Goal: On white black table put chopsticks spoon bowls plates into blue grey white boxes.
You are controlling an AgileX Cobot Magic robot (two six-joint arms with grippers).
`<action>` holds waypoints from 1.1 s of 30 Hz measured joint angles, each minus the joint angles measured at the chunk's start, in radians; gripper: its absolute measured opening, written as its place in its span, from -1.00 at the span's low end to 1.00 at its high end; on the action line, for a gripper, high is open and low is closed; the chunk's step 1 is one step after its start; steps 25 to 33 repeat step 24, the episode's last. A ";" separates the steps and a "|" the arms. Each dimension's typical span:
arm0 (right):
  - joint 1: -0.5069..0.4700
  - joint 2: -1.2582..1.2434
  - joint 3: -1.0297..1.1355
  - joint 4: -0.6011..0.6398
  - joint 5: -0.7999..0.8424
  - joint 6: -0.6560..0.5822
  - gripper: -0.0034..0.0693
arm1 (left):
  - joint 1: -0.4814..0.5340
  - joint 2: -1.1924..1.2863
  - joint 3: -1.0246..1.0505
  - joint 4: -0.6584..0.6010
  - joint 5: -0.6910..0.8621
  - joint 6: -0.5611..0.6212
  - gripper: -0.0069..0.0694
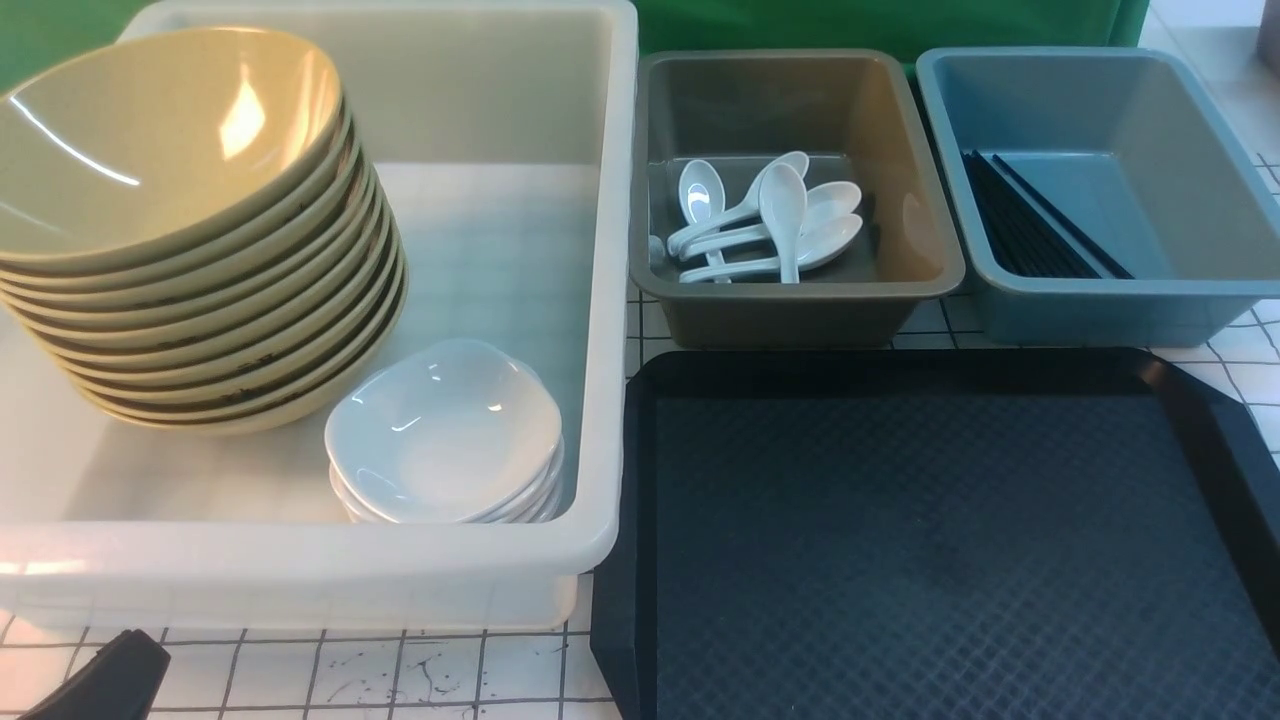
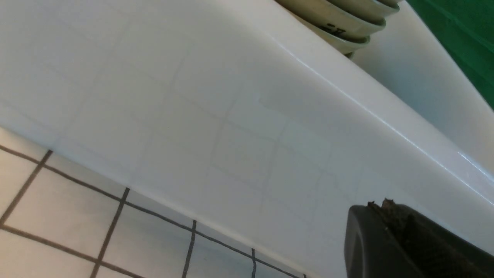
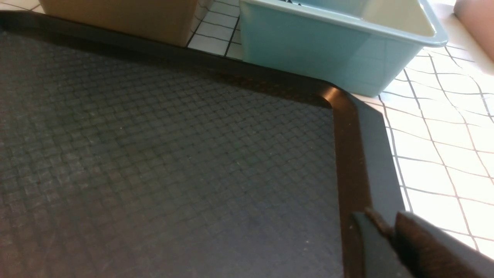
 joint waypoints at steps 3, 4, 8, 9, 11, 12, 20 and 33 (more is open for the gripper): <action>0.000 0.000 0.000 0.000 0.000 0.000 -0.60 | 0.000 0.000 0.000 0.000 0.000 0.000 -0.82; 0.000 0.000 0.000 0.000 0.000 0.000 -0.60 | 0.000 0.000 0.000 0.000 0.000 0.000 -0.82; 0.000 0.000 0.000 0.000 0.000 0.000 -0.59 | 0.000 0.000 0.000 0.000 0.000 0.000 -0.82; 0.000 0.000 0.000 0.000 0.000 0.000 -0.58 | 0.000 0.000 0.000 0.000 0.000 0.000 -0.82; 0.000 0.000 0.000 0.000 0.000 0.000 -0.57 | 0.000 0.000 0.000 0.000 0.000 0.000 -0.82; 0.000 0.000 0.000 0.000 0.000 0.000 -0.57 | 0.000 0.000 0.000 0.000 0.000 0.000 -0.82; 0.000 0.000 0.000 0.000 0.000 0.000 -0.55 | 0.000 0.000 0.000 0.000 0.000 0.000 -0.82; 0.000 0.000 0.000 0.000 0.000 0.000 -0.53 | 0.000 0.000 0.000 0.000 0.000 0.000 -0.82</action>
